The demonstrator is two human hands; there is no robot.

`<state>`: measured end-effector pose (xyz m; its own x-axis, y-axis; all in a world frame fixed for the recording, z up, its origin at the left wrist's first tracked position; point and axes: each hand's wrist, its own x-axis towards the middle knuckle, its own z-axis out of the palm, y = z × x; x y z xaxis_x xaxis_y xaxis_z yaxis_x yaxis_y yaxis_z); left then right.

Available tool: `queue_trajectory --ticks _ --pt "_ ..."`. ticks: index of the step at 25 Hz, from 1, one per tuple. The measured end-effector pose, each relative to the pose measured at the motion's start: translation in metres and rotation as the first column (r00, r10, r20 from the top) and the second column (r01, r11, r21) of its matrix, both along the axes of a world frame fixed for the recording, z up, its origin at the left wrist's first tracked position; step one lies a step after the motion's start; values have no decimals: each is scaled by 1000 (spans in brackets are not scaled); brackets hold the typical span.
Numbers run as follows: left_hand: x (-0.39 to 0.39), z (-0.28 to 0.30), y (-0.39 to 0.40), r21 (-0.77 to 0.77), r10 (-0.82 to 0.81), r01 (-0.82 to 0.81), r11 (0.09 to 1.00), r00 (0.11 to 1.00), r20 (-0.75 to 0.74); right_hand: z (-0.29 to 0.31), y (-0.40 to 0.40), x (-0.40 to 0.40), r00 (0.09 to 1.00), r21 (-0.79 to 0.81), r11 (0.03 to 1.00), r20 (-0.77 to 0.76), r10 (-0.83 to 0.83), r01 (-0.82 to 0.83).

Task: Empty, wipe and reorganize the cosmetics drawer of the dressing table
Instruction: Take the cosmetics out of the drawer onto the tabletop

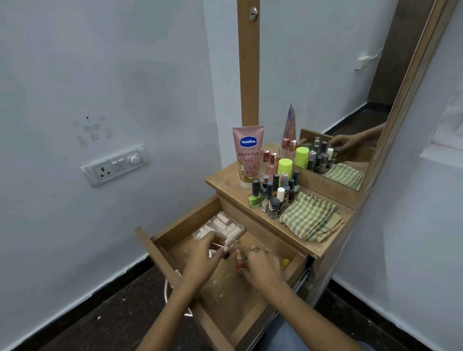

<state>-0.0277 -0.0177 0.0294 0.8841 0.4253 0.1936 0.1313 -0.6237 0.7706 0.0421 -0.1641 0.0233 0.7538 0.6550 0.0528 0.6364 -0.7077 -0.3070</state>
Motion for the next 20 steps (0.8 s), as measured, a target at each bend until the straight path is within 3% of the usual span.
queue_trajectory --ticks 8,11,13,16,20 --pt "-3 4 -15 51 210 -215 975 974 82 -4 32 9 984 23 990 -113 -137 140" --pt "-4 0 -13 83 200 -196 977 979 -48 -5 19 20 944 79 970 -261 -203 230" --pt "-1 -8 -12 121 168 -149 981 972 -165 -3 12 26 902 203 933 -380 -205 298" --pt "-1 1 -18 2 158 -160 987 977 -144 12 12 21 827 474 795 -559 -61 379" --pt "-8 19 -19 -304 175 -130 944 977 125 24 17 6 728 686 606 -642 241 404"
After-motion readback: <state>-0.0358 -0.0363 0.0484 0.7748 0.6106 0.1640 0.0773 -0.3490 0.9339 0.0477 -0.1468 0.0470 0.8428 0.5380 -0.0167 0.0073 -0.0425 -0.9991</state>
